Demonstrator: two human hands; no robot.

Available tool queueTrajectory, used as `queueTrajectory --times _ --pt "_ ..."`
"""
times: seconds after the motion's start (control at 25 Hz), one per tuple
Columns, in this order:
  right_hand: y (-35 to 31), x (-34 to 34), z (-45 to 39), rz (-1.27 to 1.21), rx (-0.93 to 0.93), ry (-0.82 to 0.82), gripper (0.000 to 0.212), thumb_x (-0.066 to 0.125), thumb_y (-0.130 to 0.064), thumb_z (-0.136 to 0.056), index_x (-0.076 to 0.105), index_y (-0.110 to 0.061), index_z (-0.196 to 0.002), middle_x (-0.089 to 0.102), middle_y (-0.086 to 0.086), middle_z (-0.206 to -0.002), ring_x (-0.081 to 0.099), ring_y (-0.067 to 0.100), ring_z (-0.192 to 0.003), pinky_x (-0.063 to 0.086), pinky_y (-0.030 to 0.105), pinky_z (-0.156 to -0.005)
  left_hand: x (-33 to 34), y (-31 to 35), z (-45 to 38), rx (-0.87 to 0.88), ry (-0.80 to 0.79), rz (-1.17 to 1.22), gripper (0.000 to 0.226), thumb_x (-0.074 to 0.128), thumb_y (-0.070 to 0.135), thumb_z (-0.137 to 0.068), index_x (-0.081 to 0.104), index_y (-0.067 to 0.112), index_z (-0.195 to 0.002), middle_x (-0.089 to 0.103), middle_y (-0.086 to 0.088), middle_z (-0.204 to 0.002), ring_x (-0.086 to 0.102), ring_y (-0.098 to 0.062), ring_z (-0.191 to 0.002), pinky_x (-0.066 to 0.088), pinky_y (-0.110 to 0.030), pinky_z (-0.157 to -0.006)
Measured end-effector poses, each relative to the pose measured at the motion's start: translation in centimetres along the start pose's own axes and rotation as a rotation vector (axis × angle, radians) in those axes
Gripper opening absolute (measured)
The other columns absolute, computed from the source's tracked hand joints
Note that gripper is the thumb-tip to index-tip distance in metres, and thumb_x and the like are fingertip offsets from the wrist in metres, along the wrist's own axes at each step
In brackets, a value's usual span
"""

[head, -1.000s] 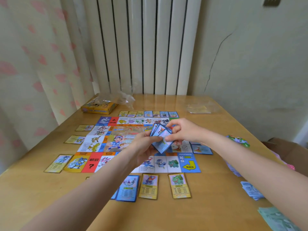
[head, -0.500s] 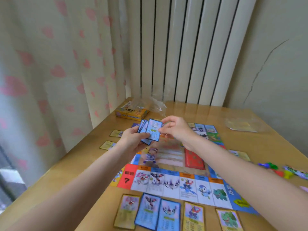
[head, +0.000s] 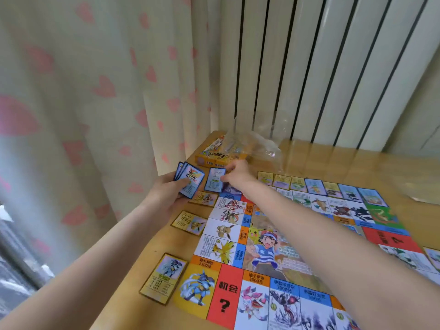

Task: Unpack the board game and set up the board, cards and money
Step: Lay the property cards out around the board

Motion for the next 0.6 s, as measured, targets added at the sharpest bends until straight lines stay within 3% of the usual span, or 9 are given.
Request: queueTrajectory --times 0.12,0.24,0.36,0.48,0.6 --pt "-0.4 1.1 -0.9 0.233 -0.042 0.039 0.025 0.064 -0.011 -0.086 0.06 -0.005 -0.11 0.059 0.012 -0.119 0.054 0.027 -0.112 0.05 0.033 -0.089 0.5 -0.7 -0.1 -0.015 -0.058 0.019 0.024 0.05 0.002 -0.093 0.052 0.006 -0.117 0.066 -0.011 -0.094 0.066 -0.019 -0.08 0.056 -0.028 -0.069" --pt "-0.5 1.6 -0.7 0.439 -0.057 0.081 0.031 0.064 -0.023 -0.087 0.058 -0.006 -0.112 0.052 0.014 -0.123 0.044 0.03 -0.117 0.041 0.034 -0.094 0.6 -1.1 -0.4 -0.005 -0.077 0.034 0.031 0.05 0.003 -0.093 0.051 0.003 -0.124 0.065 -0.018 -0.109 0.066 -0.027 -0.091 0.054 -0.033 -0.079" --pt "-0.7 0.9 0.4 0.458 -0.039 0.122 0.045 0.065 -0.021 -0.086 0.048 -0.008 -0.125 0.04 0.015 -0.134 0.038 0.03 -0.122 0.04 0.034 -0.093 0.8 -1.1 0.2 -0.001 -0.109 0.041 0.03 0.05 0.003 -0.094 0.05 0.004 -0.123 0.065 -0.019 -0.111 0.067 -0.027 -0.094 0.052 -0.037 -0.086" --pt "-2.3 -0.6 2.4 0.23 -0.167 0.141 0.023 0.055 -0.016 -0.092 0.062 -0.001 -0.107 0.058 0.016 -0.119 0.053 0.029 -0.111 0.044 0.033 -0.087 1.0 -0.7 1.0 -0.003 -0.122 0.045 0.03 0.049 0.003 -0.094 0.049 0.003 -0.124 0.064 -0.02 -0.112 0.066 -0.028 -0.096 0.052 -0.039 -0.089" --pt "-3.5 -1.7 5.9 -0.235 -0.156 -0.124 0.033 0.048 -0.025 -0.096 0.065 0.003 -0.093 0.065 0.01 -0.085 0.06 0.02 -0.076 0.044 0.023 -0.061 1.5 -0.2 2.6 0.016 -0.124 0.033 0.024 0.05 0.003 -0.093 0.052 0.007 -0.117 0.066 -0.013 -0.099 0.065 -0.022 -0.082 0.057 -0.026 -0.068"
Point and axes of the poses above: each hand's wrist, its own z-axis away from the middle knuckle, its own x-axis out of the palm, y = z × x, the point moved 7 cm from there along -z, towards the middle knuckle
